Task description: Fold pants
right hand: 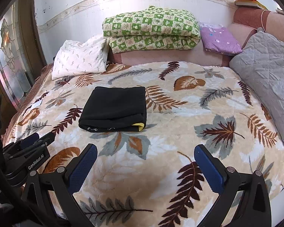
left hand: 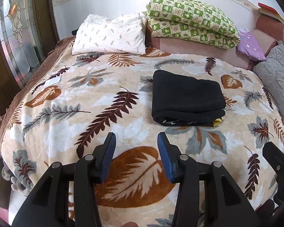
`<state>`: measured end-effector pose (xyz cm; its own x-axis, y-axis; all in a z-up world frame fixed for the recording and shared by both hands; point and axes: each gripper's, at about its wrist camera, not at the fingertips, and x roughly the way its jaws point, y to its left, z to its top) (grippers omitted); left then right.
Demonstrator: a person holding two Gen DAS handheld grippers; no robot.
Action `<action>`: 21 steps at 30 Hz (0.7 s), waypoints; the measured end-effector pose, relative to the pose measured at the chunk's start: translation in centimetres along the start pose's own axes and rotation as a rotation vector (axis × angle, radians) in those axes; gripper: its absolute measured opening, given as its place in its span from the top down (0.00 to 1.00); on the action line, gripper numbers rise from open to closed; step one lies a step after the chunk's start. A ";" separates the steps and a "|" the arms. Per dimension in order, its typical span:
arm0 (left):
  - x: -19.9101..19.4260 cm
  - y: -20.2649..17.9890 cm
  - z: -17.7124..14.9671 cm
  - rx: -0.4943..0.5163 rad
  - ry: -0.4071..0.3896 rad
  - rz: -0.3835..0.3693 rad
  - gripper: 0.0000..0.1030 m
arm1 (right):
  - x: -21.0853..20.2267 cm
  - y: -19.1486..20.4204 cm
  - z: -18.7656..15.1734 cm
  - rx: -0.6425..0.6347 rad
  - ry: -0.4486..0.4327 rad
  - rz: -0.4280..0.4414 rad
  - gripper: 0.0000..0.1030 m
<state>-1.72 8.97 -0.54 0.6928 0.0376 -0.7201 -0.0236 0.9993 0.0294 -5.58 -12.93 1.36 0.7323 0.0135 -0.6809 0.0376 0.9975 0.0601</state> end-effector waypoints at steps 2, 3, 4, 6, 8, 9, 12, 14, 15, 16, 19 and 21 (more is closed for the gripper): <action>-0.1 -0.1 -0.1 0.003 -0.005 0.002 0.57 | 0.0 -0.1 0.0 0.003 0.003 0.000 0.00; -0.2 -0.1 -0.1 0.004 -0.009 0.004 0.57 | 0.1 -0.1 0.0 0.005 0.004 0.001 0.00; -0.3 -0.2 -0.1 0.006 -0.013 0.009 0.57 | 0.1 -0.2 0.0 0.007 0.006 0.001 0.00; -0.4 -0.3 -0.1 0.006 -0.021 0.014 0.54 | 0.1 -0.3 0.0 0.009 0.009 0.001 0.00; -0.6 -0.4 -0.1 0.009 -0.034 0.017 0.45 | 0.1 -0.5 -0.1 0.011 0.009 0.001 0.00; -0.8 -0.4 -0.2 0.013 -0.041 0.018 0.45 | 0.1 -0.5 -0.1 0.011 0.009 0.002 0.00; -0.9 -0.5 -0.1 0.018 -0.038 0.013 0.45 | 0.2 -0.5 0.0 0.010 0.010 0.001 0.00; -0.8 -0.6 -0.1 0.017 -0.032 0.007 0.45 | 0.2 -0.6 -0.1 0.011 0.012 0.003 0.00; -0.8 -0.7 -0.1 0.020 -0.031 0.009 0.45 | 0.2 -0.6 -0.1 0.011 0.014 0.003 0.00; -0.8 -0.7 -0.1 0.022 -0.029 0.010 0.45 | 0.2 -0.7 -0.1 0.011 0.015 0.004 0.00; -0.7 -0.8 -0.2 0.026 -0.025 0.008 0.45 | 0.2 -0.7 -0.1 0.014 0.014 0.003 0.00; -0.7 -0.9 -0.3 0.029 -0.020 0.007 0.45 | 0.2 -0.7 -0.1 0.014 0.014 0.001 0.00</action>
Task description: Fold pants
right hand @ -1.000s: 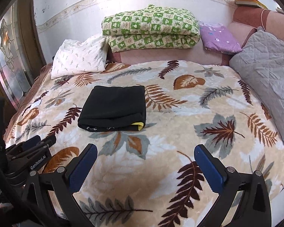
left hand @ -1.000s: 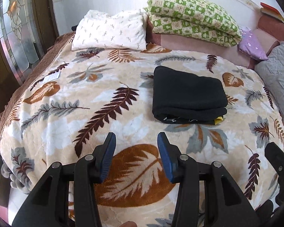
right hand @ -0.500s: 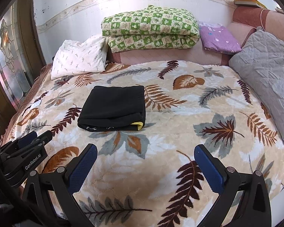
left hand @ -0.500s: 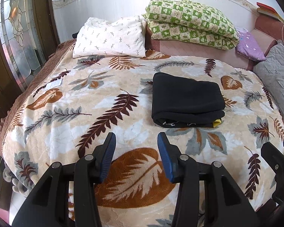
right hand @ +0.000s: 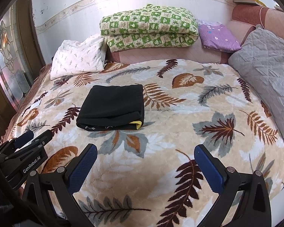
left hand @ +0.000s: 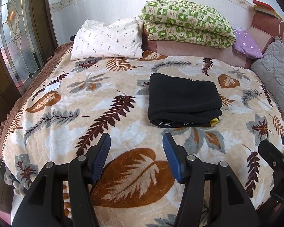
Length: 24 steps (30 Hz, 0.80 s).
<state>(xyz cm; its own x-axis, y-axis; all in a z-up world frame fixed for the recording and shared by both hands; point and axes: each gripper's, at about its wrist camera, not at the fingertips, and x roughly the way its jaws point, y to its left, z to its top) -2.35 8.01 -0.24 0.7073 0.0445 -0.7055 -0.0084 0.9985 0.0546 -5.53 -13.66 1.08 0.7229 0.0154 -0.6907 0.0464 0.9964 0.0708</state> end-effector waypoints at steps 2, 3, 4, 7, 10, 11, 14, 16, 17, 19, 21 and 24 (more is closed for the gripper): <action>0.0 0.0 -0.1 -0.001 0.003 0.002 0.45 | 0.1 0.0 0.0 0.001 0.002 -0.001 0.00; 0.1 0.0 -0.1 -0.001 0.004 0.003 0.45 | 0.1 0.0 0.0 0.002 0.002 -0.001 0.00; 0.1 0.0 -0.1 -0.001 0.006 0.006 0.45 | 0.1 0.0 0.0 0.001 0.003 0.000 0.00; 0.3 0.2 -0.3 -0.008 0.019 0.009 0.45 | 0.1 0.1 0.0 0.002 0.002 0.000 0.00; 0.6 0.4 -0.3 -0.016 0.030 0.011 0.45 | 0.2 0.1 0.0 0.004 0.000 0.000 0.00; 0.6 0.4 -0.3 -0.019 0.030 0.011 0.45 | 0.2 0.1 0.0 0.001 0.004 0.000 0.00; 0.6 0.4 -0.3 -0.016 0.028 0.012 0.45 | 0.2 0.1 0.0 0.002 0.004 0.000 0.00; 0.6 0.5 -0.3 -0.014 0.026 0.011 0.45 | 0.2 0.1 0.0 0.002 0.003 -0.001 0.00; 0.6 0.5 -0.3 -0.013 0.026 0.010 0.45 | 0.2 0.1 0.0 0.001 0.002 -0.001 0.00; 0.6 0.4 -0.3 -0.015 0.028 0.011 0.45 | 0.2 0.2 0.0 0.000 0.002 -0.003 0.00; 0.6 0.5 -0.3 -0.018 0.030 0.008 0.45 | 0.2 0.2 0.0 0.000 0.002 -0.004 0.00; 0.6 0.4 -0.4 -0.020 0.031 0.009 0.45 | 0.2 0.3 0.1 0.001 0.004 -0.005 0.00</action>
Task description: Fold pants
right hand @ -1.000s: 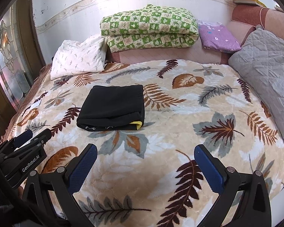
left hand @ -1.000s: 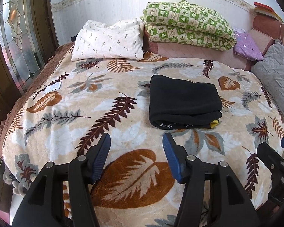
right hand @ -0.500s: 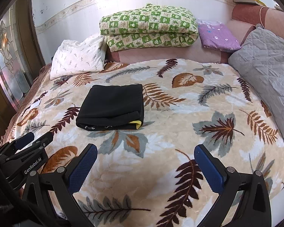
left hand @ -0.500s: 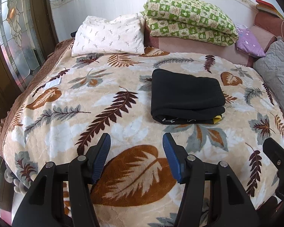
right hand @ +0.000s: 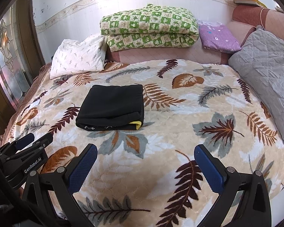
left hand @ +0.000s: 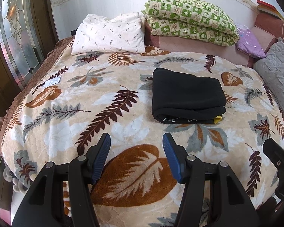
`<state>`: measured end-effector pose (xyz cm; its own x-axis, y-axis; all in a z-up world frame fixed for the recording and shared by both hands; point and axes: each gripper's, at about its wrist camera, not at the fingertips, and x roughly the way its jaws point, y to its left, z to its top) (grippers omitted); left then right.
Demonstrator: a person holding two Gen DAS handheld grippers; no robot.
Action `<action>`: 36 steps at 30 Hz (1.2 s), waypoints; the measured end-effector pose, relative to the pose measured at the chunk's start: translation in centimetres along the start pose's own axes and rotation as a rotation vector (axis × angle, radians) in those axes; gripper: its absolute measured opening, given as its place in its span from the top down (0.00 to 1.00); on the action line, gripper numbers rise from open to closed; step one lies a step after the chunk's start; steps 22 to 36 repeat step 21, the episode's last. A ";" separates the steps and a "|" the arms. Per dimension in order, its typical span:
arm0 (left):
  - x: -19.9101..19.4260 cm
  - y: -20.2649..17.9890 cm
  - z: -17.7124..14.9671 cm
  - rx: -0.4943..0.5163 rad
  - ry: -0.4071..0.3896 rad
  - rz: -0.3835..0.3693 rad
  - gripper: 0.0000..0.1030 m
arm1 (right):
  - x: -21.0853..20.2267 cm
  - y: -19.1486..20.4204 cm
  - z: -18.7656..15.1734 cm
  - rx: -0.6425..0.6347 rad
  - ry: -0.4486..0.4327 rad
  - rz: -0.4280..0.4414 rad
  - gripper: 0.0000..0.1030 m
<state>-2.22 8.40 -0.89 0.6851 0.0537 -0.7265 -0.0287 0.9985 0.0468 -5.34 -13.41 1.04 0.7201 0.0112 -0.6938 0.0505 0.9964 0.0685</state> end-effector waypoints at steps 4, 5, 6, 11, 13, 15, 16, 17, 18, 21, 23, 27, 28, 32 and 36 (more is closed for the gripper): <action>0.0 0.0 -0.1 -0.001 0.004 -0.002 0.45 | 0.0 0.0 0.0 0.000 0.000 -0.001 0.00; 0.0 0.0 -0.1 -0.002 0.005 -0.002 0.45 | 0.0 0.0 0.0 0.000 0.000 -0.001 0.00; 0.0 0.0 -0.1 -0.001 0.004 -0.002 0.45 | 0.0 0.0 0.0 0.000 -0.001 0.000 0.00; 0.0 -0.2 -0.2 0.003 0.005 -0.005 0.45 | 0.1 0.0 0.1 -0.003 -0.001 -0.001 0.00; 0.0 -0.2 -0.2 0.003 0.006 -0.004 0.45 | 0.1 0.0 0.1 -0.003 -0.001 -0.002 0.00; 0.0 -0.2 -0.2 -0.001 0.008 -0.006 0.45 | 0.0 0.1 0.1 -0.004 -0.001 -0.003 0.00; 0.1 -0.1 -0.2 -0.003 0.010 -0.008 0.45 | 0.1 0.0 0.1 -0.005 -0.001 -0.003 0.00; 0.1 -0.1 -0.2 -0.002 0.009 -0.007 0.45 | 0.0 0.1 0.0 -0.003 -0.002 -0.002 0.00; 0.1 -0.1 -0.2 -0.003 0.009 -0.007 0.45 | 0.0 0.1 0.0 -0.003 -0.002 -0.002 0.00; 0.1 -0.1 -0.2 -0.001 0.009 -0.009 0.45 | 0.0 0.1 0.1 -0.004 -0.002 -0.003 0.00; 0.1 -0.1 -0.2 -0.001 0.009 -0.009 0.45 | 0.0 0.1 0.1 -0.004 -0.002 -0.003 0.00; 0.1 -0.1 -0.2 -0.001 0.009 -0.009 0.45 | 0.0 0.1 0.1 -0.004 -0.002 -0.003 0.00; 0.1 -0.1 -0.2 -0.001 0.009 -0.009 0.45 | 0.0 0.1 0.1 -0.004 -0.002 -0.003 0.00; 0.1 -0.1 -0.2 -0.001 0.009 -0.009 0.45 | 0.0 0.1 0.1 -0.004 -0.002 -0.003 0.00; 0.1 -0.1 -0.2 -0.001 0.009 -0.009 0.45 | 0.0 0.1 0.1 -0.004 -0.002 -0.003 0.00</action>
